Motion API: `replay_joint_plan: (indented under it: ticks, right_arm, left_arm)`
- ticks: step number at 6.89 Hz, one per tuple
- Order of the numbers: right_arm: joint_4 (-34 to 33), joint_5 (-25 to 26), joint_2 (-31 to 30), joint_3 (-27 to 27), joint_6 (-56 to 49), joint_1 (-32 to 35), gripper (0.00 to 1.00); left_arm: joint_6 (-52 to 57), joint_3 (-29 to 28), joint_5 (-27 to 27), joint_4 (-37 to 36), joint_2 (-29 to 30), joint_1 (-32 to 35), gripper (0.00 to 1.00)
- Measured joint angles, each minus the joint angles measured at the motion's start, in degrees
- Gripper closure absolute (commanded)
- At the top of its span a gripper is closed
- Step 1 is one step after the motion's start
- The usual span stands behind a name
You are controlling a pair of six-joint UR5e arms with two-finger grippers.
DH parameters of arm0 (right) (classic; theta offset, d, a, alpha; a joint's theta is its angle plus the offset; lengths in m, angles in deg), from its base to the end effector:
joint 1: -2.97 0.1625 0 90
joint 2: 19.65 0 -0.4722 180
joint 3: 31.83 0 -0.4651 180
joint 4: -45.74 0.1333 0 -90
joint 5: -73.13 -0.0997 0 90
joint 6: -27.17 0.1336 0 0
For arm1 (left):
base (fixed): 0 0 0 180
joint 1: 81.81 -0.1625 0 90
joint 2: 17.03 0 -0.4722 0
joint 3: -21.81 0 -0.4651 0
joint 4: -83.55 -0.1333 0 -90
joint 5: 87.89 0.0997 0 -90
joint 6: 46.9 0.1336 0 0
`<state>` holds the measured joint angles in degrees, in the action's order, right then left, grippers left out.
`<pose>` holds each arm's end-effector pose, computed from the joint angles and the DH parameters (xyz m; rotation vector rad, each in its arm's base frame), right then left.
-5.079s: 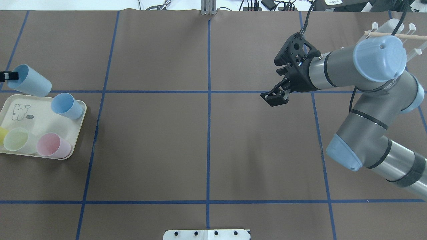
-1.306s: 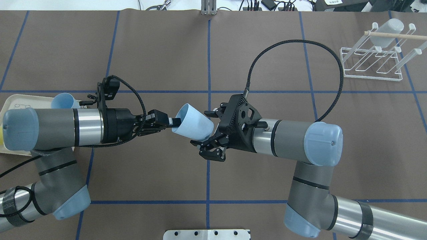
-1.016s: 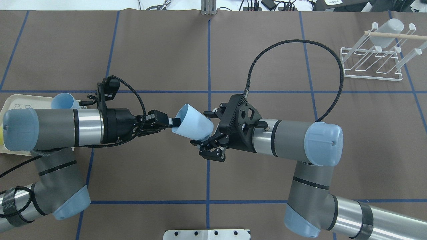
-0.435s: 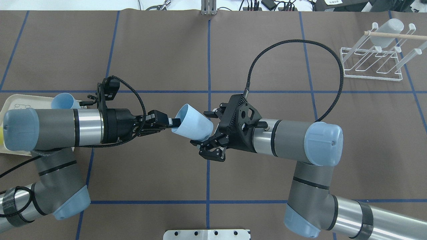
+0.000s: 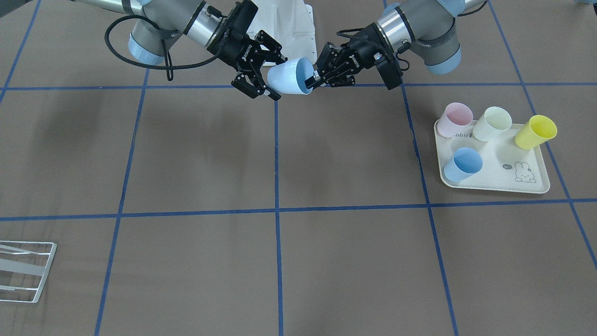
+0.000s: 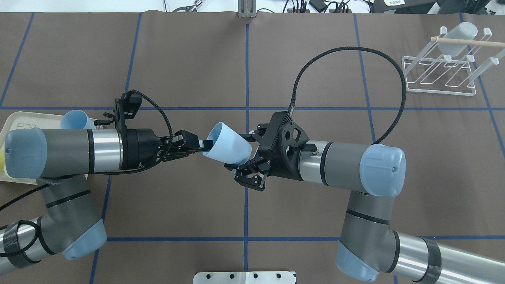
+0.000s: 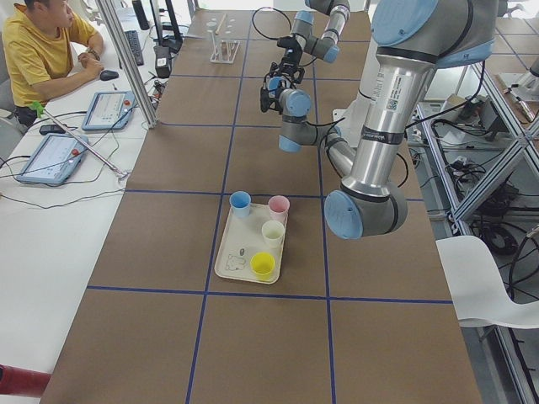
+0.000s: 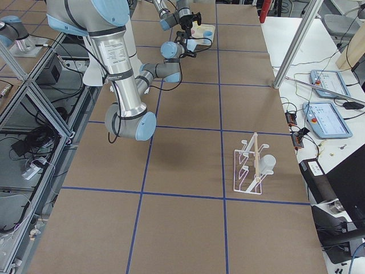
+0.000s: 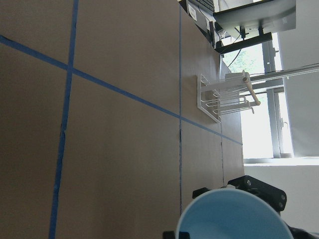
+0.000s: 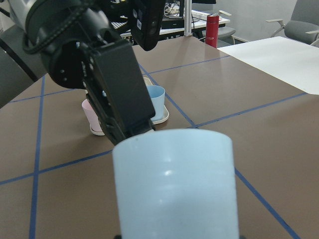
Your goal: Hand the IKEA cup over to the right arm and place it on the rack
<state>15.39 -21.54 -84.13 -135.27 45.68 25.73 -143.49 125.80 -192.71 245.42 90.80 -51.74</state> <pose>-0.5814 -0.3767 0.1777 1.2551 -1.2500 -0.6938 0.5056 -0.4073 0.2394 0.1859 1.7976 -0.2222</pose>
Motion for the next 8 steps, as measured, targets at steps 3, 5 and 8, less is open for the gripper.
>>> replay_joint_plan:
  ticks: [3,5,8]
  right_arm:
    - [0.04,0.03,0.08,-0.08,0.14,0.02,0.74]
    - [0.03,0.03,-0.04,-0.09,0.04,0.03,0.74]
    - [-1.34,-0.11,-0.2,-0.14,-0.29,2.42,0.92]
  left_arm:
    - [0.4,0.22,-0.14,0.09,0.08,-0.04,0.0]
    - [0.75,0.79,-0.25,0.09,0.15,0.42,0.0]
    - [5.18,1.16,-4.08,-0.61,-4.27,6.75,0.0]
